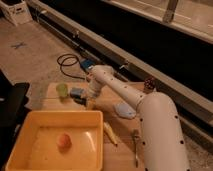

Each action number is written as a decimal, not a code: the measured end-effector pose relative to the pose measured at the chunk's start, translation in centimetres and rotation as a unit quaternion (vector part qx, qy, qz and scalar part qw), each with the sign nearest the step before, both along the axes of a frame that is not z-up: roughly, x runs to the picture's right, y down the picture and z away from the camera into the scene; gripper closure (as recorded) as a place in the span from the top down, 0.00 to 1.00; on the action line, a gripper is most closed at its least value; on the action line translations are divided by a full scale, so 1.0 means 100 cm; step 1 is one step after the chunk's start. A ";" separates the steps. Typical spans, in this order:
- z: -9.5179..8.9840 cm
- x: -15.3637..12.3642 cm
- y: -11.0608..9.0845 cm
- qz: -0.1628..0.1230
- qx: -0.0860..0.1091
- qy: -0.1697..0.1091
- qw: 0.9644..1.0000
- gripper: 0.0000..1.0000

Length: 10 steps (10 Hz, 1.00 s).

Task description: Place pepper in plastic cup

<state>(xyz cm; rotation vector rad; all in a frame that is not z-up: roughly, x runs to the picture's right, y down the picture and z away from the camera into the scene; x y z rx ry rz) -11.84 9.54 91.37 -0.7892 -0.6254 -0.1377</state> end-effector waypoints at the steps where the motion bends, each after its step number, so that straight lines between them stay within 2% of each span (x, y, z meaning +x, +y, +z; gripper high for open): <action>1: 0.003 0.000 -0.001 0.000 -0.002 0.001 1.000 0.73; 6: 0.021 -0.005 0.014 0.003 -0.031 -0.007 0.999 0.73; 8: 0.021 -0.004 0.014 0.001 -0.031 -0.006 1.000 0.61; 9: 0.021 -0.004 0.014 0.001 -0.031 -0.006 1.000 0.49; 10: 0.021 -0.004 0.013 0.001 -0.031 -0.006 1.000 0.41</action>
